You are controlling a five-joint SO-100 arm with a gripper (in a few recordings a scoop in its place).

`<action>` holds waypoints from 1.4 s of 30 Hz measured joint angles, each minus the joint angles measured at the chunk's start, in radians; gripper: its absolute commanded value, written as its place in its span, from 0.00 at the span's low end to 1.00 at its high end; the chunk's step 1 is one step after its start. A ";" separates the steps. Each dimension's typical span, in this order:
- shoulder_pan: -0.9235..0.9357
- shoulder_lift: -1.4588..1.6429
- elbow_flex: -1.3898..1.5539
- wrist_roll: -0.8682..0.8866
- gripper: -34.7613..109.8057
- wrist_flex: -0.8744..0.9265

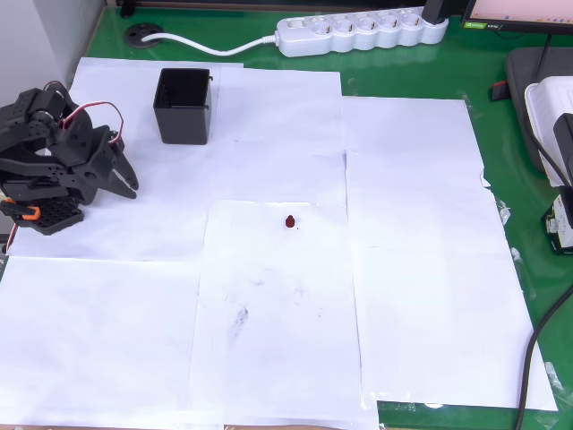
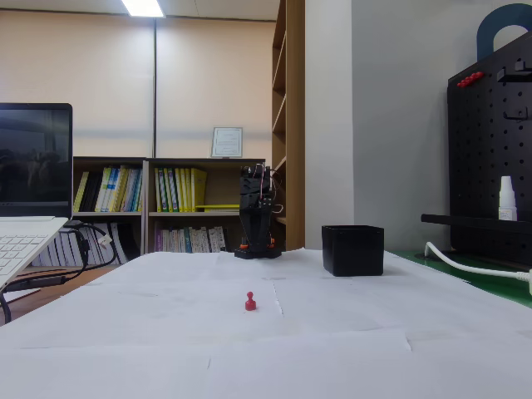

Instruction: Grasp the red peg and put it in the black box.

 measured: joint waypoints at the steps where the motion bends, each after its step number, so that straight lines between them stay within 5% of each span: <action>1: -0.018 0.074 0.044 0.023 0.24 -0.012; 7: -0.058 0.569 0.291 0.121 0.24 -0.187; 23: 0.020 1.209 0.433 0.046 0.24 -1.029; 32: 0.058 1.307 0.423 0.008 0.24 -1.302; 42: 0.074 1.413 0.238 -0.074 0.24 -1.796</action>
